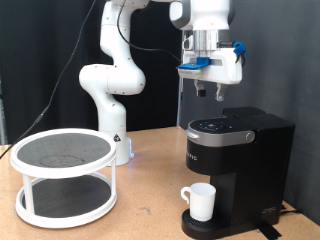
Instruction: Make a cup of coffee with the keurig machine
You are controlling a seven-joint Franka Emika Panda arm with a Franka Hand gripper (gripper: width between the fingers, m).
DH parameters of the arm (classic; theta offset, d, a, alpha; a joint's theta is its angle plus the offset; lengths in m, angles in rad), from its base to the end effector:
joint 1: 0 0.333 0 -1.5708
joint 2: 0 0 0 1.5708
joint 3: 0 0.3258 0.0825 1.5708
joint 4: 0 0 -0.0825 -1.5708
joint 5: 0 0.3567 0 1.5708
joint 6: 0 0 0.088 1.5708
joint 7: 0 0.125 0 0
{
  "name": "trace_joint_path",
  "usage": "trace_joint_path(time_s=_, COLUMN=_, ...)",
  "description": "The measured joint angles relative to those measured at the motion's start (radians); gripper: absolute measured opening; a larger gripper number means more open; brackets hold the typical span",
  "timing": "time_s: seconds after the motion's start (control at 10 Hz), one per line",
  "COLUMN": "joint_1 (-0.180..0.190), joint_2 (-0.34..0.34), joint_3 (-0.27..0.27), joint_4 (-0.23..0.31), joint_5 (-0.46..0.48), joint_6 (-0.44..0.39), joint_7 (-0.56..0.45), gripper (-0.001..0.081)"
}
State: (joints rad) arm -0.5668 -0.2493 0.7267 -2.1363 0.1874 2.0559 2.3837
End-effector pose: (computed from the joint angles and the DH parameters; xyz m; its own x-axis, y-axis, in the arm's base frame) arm 0.4727 0.1093 0.4956 -0.6677 -0.7391 -0.0886 -0.7360 0.6733 -0.0704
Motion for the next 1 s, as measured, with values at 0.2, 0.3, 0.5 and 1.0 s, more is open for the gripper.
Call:
trace_joint_path(time_s=0.2, joint_1=-0.002, joint_2=0.019, joint_3=0.0, joint_4=0.002, joint_5=-0.012, joint_6=0.005, joint_7=0.016, gripper=0.0322)
trace_joint_path(time_s=0.3, joint_1=-0.005, joint_2=0.031, joint_3=0.0, joint_4=0.005, joint_5=-0.025, joint_6=0.008, joint_7=0.029, gripper=0.0322)
trace_joint_path(time_s=0.5, joint_1=-0.011, joint_2=0.065, joint_3=0.0, joint_4=0.016, joint_5=-0.058, joint_6=0.011, joint_7=0.056, gripper=0.0039)
trace_joint_path(time_s=1.0, joint_1=-0.012, joint_2=0.174, joint_3=0.012, joint_4=0.049, joint_5=-0.101, joint_6=0.0, joint_7=0.072, gripper=0.0001)
